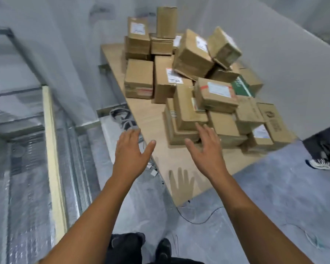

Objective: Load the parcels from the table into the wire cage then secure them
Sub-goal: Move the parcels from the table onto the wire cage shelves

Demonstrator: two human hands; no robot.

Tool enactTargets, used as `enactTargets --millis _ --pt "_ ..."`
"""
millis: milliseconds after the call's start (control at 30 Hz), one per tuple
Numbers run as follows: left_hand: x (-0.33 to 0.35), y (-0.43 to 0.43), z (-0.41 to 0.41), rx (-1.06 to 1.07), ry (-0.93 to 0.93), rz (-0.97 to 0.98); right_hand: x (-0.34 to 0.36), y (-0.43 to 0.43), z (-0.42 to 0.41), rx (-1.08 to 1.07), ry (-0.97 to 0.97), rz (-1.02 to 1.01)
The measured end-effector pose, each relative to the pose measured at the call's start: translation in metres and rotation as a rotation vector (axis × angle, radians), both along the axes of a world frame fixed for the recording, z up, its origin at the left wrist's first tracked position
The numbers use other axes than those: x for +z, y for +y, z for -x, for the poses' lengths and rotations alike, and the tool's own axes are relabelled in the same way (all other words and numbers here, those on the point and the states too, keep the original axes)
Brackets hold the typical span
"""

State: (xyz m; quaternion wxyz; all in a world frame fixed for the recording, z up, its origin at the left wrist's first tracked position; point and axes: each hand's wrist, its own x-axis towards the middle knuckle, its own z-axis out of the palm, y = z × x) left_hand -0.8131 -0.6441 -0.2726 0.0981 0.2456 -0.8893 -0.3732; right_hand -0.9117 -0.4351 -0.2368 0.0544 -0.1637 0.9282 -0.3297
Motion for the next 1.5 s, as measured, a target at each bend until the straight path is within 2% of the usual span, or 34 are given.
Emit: enactTargets --millis 233,467,867,1133,1367,1500 --pt "0.015 0.071 0.032 -0.041 0.027 -0.053 0.009 0.074 0.017 -0.088 0.003 0.09" --pt "0.01 0.067 0.09 -0.077 0.042 -0.093 0.006 0.07 0.067 -0.146 -0.019 0.126" --pt "-0.037 0.046 0.218 -0.052 -0.081 -0.399 -0.033 0.009 0.136 -0.19 -0.024 -0.147" --pt "-0.062 0.043 0.214 -0.017 -0.132 -0.51 -0.055 0.008 0.14 -0.199 0.007 -0.298" --pt "-0.053 0.052 0.213 -0.026 -0.082 -0.611 -0.062 0.007 0.137 -0.119 0.05 -0.288" --pt "-0.046 0.065 0.2 0.056 -0.023 -0.719 -0.06 0.014 0.134 -0.098 0.056 -0.168"
